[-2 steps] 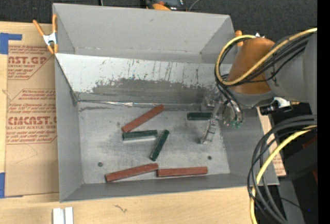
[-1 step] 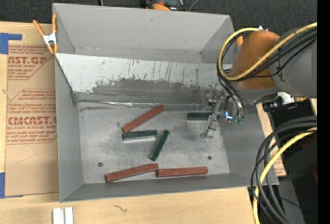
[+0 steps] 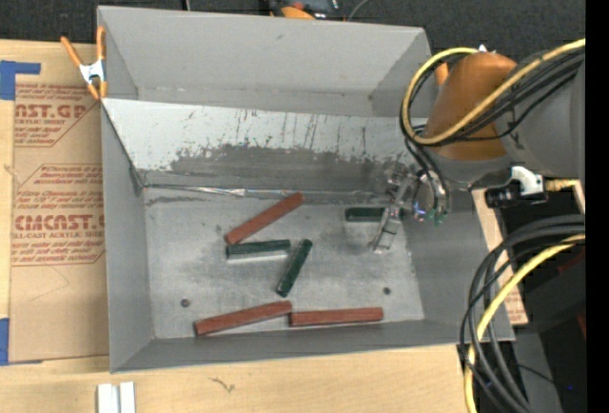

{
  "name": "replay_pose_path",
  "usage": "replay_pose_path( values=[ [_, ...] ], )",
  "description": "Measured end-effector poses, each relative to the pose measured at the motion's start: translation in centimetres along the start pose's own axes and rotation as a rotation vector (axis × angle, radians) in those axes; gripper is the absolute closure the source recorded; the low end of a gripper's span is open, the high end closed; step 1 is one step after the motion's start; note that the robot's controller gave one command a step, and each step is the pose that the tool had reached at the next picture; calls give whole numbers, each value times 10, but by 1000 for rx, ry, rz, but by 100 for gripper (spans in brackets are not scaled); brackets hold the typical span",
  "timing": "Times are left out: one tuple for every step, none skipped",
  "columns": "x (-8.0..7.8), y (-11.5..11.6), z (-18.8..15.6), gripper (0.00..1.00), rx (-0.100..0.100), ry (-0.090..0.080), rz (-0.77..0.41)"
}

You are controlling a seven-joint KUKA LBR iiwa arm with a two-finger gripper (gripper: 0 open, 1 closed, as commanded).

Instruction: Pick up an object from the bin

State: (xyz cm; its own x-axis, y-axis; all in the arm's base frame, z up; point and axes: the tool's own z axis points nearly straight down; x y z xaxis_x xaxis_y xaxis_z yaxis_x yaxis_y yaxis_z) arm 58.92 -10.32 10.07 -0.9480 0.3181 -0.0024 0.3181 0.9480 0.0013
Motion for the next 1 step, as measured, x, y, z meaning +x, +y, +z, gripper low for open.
replay_pose_path(
  values=[
    [-2,-12,32,0,2,4,245]
  ],
)
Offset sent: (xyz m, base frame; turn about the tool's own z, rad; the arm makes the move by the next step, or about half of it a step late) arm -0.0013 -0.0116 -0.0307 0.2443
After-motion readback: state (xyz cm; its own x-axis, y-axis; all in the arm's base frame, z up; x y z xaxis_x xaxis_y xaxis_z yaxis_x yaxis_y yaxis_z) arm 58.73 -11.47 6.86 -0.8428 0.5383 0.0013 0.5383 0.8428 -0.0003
